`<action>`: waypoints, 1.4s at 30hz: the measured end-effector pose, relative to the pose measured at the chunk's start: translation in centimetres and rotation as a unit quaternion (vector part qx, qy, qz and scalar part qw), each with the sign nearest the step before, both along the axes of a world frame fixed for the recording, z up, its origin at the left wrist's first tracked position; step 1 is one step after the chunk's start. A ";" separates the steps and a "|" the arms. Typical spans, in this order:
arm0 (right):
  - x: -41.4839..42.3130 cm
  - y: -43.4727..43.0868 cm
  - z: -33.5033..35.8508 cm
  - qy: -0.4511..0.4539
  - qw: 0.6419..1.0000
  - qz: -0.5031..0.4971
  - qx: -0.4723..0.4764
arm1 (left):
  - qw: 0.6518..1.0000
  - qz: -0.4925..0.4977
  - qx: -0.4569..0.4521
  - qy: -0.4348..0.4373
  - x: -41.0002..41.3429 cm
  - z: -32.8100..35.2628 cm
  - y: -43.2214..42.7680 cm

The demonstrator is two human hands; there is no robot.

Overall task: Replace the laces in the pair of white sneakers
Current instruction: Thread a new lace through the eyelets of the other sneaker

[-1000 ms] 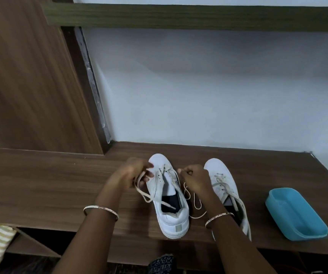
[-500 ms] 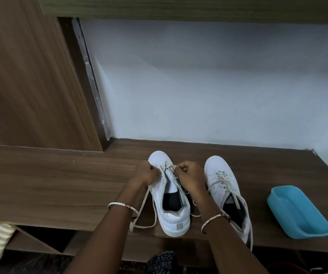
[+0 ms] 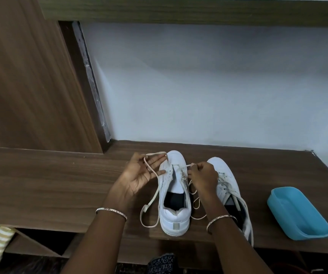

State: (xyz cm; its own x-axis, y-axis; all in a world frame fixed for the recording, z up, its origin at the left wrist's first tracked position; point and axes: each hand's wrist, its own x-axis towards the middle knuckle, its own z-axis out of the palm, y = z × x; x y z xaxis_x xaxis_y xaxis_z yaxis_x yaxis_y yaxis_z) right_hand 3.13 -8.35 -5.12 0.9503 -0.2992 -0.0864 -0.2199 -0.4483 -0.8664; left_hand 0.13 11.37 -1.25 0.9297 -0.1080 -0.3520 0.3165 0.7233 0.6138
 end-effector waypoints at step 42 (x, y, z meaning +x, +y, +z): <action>-0.8 -0.4 1.1 0.060 0.980 0.142 -0.123 | 0.871 -0.060 0.467 0.143 -2.5 3.5 -0.7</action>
State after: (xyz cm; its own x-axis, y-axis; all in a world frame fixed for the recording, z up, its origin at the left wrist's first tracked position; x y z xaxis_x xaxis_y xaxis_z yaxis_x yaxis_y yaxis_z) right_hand 2.34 -8.71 -4.03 0.9858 -0.0504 -0.1603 -0.1495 -0.6984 -0.6999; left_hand -2.37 10.65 2.22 0.7910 0.2587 -0.5544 0.5924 -0.0971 0.7998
